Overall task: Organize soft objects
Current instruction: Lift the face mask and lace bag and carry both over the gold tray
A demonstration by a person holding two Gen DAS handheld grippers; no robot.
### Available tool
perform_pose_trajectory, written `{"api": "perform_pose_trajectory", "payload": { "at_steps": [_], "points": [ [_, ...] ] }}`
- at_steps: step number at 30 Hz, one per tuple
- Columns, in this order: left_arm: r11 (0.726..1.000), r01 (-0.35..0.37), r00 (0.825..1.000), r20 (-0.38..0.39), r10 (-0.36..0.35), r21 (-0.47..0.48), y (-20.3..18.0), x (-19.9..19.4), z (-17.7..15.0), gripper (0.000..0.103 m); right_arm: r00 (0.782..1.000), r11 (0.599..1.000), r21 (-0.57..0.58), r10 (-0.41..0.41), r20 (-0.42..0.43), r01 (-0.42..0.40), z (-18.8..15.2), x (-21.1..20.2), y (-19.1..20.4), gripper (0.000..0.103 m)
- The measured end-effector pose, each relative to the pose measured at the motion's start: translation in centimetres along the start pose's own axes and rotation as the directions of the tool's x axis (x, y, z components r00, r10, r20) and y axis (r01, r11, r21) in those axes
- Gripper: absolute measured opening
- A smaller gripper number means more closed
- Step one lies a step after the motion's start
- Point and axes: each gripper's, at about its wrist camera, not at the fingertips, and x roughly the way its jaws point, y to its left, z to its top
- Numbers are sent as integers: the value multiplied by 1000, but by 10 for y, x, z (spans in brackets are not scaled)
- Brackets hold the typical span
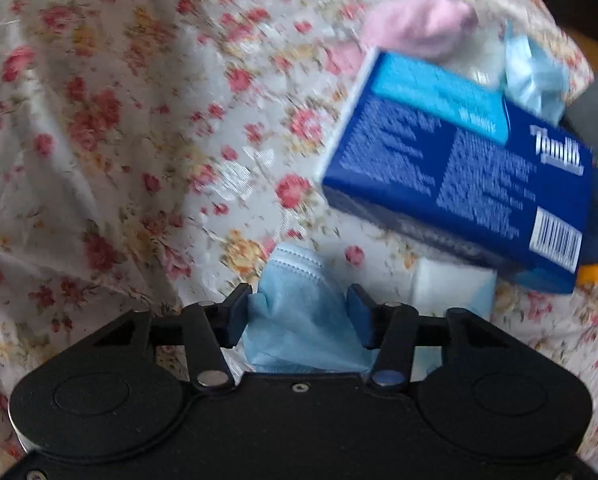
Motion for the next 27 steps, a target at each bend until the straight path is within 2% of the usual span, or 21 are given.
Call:
{"api": "perform_pose_trajectory", "payload": {
  "at_steps": [2, 5, 7, 12, 15, 17, 21, 23, 27],
  "points": [
    [999, 20, 998, 55, -18, -43, 8, -10, -2, 50, 1000, 1000, 9, -17, -10, 17, 0, -1, -2, 23],
    [997, 6, 988, 152, 5, -73, 16, -27, -11, 50, 999, 999, -1, -43, 0, 43, 0, -8, -4, 23],
    [994, 2, 984, 180, 17, -106, 18, -38, -13, 50, 997, 998, -2, -70, 13, 70, 0, -13, -5, 23],
    [985, 76, 966, 256, -34, -155, 17, -71, -11, 50, 990, 992, 4, -128, 60, 128, -3, -27, -6, 23],
    [985, 113, 950, 304, -69, -131, 3, -97, -9, 50, 985, 986, 1, -167, 52, 167, -7, -32, -7, 23],
    [985, 137, 933, 349, -94, -101, -9, -114, -8, 50, 980, 982, -17, -189, 60, 190, -8, -37, -8, 23],
    [981, 189, 914, 373, -161, -42, -38, -128, -4, 50, 952, 955, -37, -290, 98, 295, -14, -46, -18, 22],
    [974, 225, 907, 365, -211, 7, -56, -133, -2, 50, 937, 942, 0, -333, 105, 335, -18, -53, -30, 22],
    [965, 246, 896, 358, -261, 89, -91, -139, 2, 50, 901, 906, 79, -421, 107, 415, -20, -65, -61, 22]
  ]
}}
